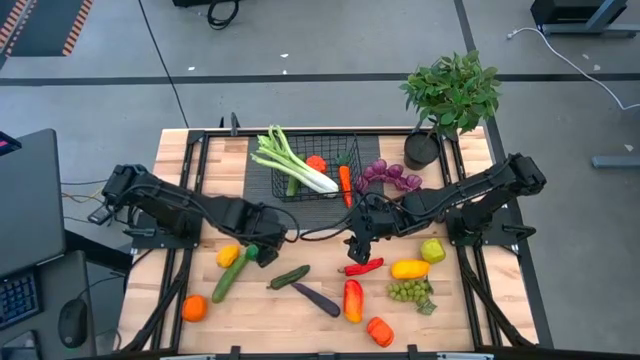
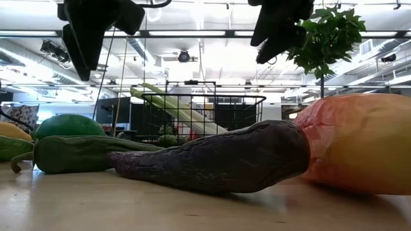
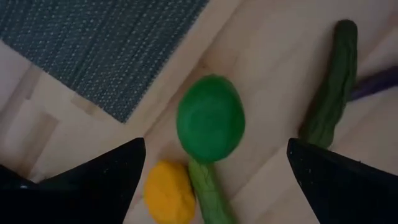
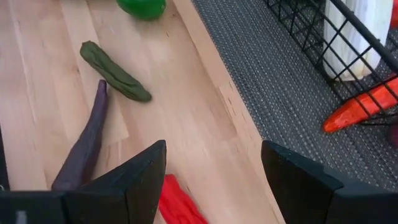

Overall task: Build produce basket
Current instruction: Put the lime into the wire basket

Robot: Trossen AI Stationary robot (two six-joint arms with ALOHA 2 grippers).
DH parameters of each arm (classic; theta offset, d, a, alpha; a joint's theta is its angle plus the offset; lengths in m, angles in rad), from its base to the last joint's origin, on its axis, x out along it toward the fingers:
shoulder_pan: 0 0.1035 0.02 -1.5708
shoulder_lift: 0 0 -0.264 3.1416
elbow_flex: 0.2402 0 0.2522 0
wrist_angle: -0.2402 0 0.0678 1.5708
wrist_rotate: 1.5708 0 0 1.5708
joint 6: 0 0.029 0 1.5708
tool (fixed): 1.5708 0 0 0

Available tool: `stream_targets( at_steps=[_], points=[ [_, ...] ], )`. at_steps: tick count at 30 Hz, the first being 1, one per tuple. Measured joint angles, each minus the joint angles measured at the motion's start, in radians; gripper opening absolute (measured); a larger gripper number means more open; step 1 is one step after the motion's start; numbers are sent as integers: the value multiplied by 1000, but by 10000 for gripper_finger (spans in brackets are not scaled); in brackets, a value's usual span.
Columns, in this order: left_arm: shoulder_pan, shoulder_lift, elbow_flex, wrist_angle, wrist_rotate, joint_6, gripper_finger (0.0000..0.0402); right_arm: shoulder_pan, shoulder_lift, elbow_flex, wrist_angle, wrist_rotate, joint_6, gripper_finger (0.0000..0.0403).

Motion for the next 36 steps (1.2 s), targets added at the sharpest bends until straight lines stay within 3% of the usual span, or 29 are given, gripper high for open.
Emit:
stream_targets(
  at_steps=[3, 5, 17, 23, 27, 36],
  points=[
    [0, 3, 0, -91, -81, -169, 400, 4, 0, 0, -2, -2, 54, 268],
    [1, 5, -1, -150, -95, -199, 400, 10, 0, 0, -3, -11, 86, 268],
    [2, 5, -1, -155, -108, -68, 400, 49, 0, 0, -13, 82, 312, 268],
    [3, 6, -42, 5, -99, 73, 400, 68, 0, 0, -12, 143, 421, 268],
    [5, 5, -142, 60, -27, 140, 400, 68, 0, 0, -13, 138, 445, 268],
    [2, 6, -344, 120, 176, 136, 400, 57, 0, 0, -38, 87, 416, 268]
  ],
)
